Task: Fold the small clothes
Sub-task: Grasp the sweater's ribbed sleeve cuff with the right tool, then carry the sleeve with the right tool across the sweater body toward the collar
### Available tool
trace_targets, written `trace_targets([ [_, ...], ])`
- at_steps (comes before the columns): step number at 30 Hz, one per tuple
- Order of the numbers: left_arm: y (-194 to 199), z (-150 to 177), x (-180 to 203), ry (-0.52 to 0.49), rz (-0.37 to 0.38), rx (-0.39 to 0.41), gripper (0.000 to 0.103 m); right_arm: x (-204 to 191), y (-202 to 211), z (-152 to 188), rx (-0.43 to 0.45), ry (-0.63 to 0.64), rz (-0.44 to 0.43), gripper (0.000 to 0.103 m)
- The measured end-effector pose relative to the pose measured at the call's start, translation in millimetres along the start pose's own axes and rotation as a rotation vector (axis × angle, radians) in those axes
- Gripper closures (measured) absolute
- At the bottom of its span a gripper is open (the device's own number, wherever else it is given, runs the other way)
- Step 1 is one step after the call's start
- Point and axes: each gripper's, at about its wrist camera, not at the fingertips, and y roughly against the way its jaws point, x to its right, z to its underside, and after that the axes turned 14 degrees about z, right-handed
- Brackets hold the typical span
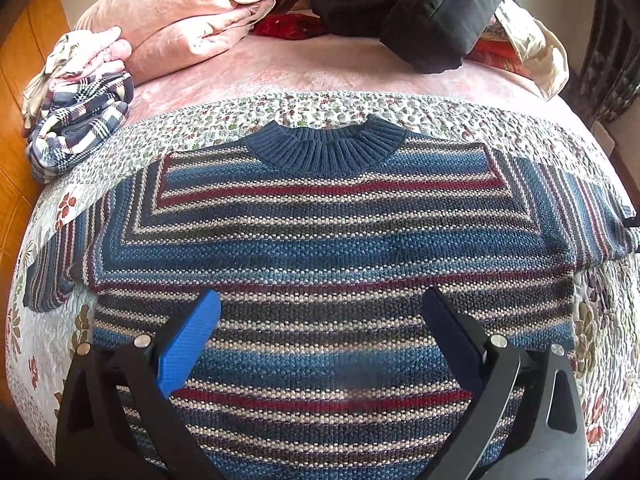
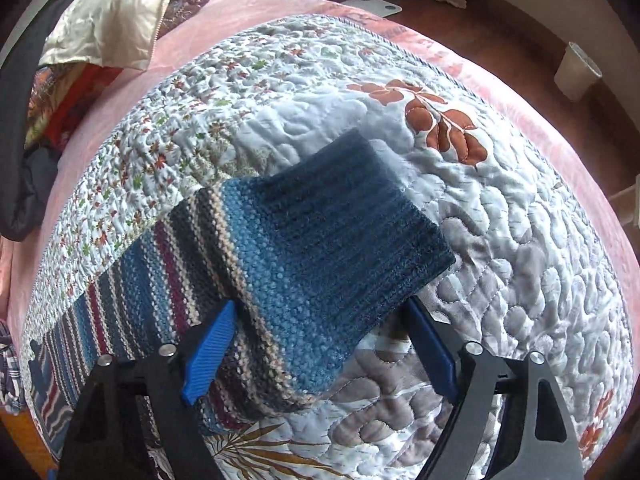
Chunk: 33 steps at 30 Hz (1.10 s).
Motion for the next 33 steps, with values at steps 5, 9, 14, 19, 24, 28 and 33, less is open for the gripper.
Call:
trace_targets([
  [5, -4, 2, 5, -0.005, 0.003, -0.003, 0.003, -2, 1, -2, 0.039, 0.010, -0.055, 0.070],
  [9, -1, 4, 4, -0.013, 0.003, -0.003, 0.003, -11, 15, 1, 0.080, 0.031, -0.093, 0.088],
  [14, 8, 6, -11, 0.020, 0.013, 0.008, 0.003, -23, 53, 15, 0.155, 0.048, -0.156, 0.089],
  [19, 12, 11, -34, 0.101, 0.061, 0.004, 0.003, -58, 88, 44, 0.188, 0.128, -0.236, 0.089],
  [24, 14, 16, -51, 0.126, 0.036, -0.007, 0.003, -120, 116, 83, 0.208, 0.242, -0.278, 0.089],
  [28, 18, 18, -61, 0.126, 0.021, -0.004, 0.003, -171, 131, 117, 0.233, 0.337, -0.309, 0.089],
  [33, 22, 22, -75, 0.144, 0.021, 0.003, 0.003, -225, 140, 155, 0.224, 0.432, -0.365, 0.089],
])
